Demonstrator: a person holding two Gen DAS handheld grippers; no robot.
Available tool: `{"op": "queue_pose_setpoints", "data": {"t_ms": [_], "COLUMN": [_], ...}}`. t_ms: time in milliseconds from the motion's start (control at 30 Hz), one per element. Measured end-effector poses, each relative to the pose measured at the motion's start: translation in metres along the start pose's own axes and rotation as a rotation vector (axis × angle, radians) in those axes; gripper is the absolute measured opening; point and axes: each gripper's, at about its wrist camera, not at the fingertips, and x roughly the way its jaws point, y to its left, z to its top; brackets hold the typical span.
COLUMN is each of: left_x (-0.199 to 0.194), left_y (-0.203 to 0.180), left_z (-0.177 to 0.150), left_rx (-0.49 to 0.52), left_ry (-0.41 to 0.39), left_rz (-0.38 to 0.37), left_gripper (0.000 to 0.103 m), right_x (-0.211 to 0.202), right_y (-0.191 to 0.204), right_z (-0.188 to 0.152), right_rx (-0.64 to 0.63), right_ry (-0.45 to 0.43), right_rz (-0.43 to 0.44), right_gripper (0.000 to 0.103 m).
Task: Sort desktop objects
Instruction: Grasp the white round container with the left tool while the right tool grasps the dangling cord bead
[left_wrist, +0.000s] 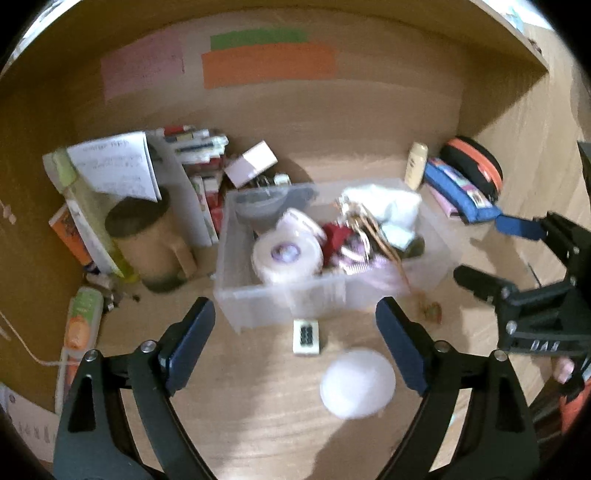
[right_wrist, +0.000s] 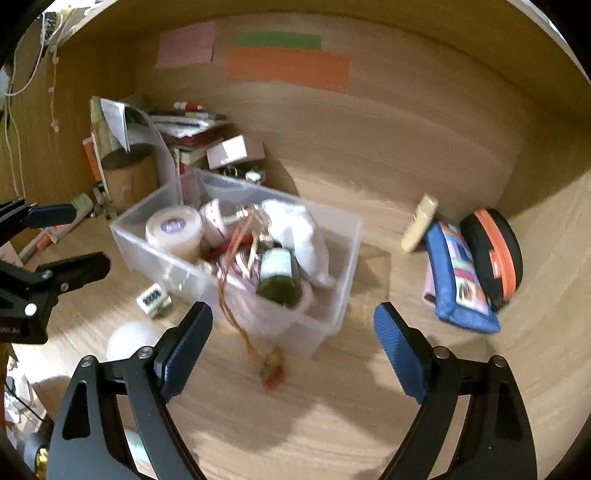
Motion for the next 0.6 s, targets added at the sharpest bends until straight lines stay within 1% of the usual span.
{"op": "queue_pose_setpoints", "data": {"t_ms": [233, 367, 467, 600], "left_x": [0.014, 0.021, 0.025, 0.033], "left_y": [-0.016, -0.023, -0.032, -0.044], "left_z": [-0.033, -0.047, -0.054, -0.060], "left_rx": [0.037, 0.027, 0.038, 0.056], "left_ry": [0.089, 0.139, 0.155, 0.175], "left_rz": [-0.019, -0.068, -0.078, -0.079], "left_gripper": [0.090, 0.090, 0.090, 0.090], "right_x": [0.016, 0.027, 0.034, 0.041], "right_y": [-0.008, -0.009, -0.007, -0.006], "right_z": [-0.035, -0.052, -0.058, -0.061], "right_rx": [0.030, 0.039, 0.033, 0.040], "right_ry": [0.093, 0.128, 0.149, 0.167], "right_rz": [0.000, 0.023, 0.037, 0.113], "right_gripper": [0.088, 0.088, 0.088, 0.087]}}
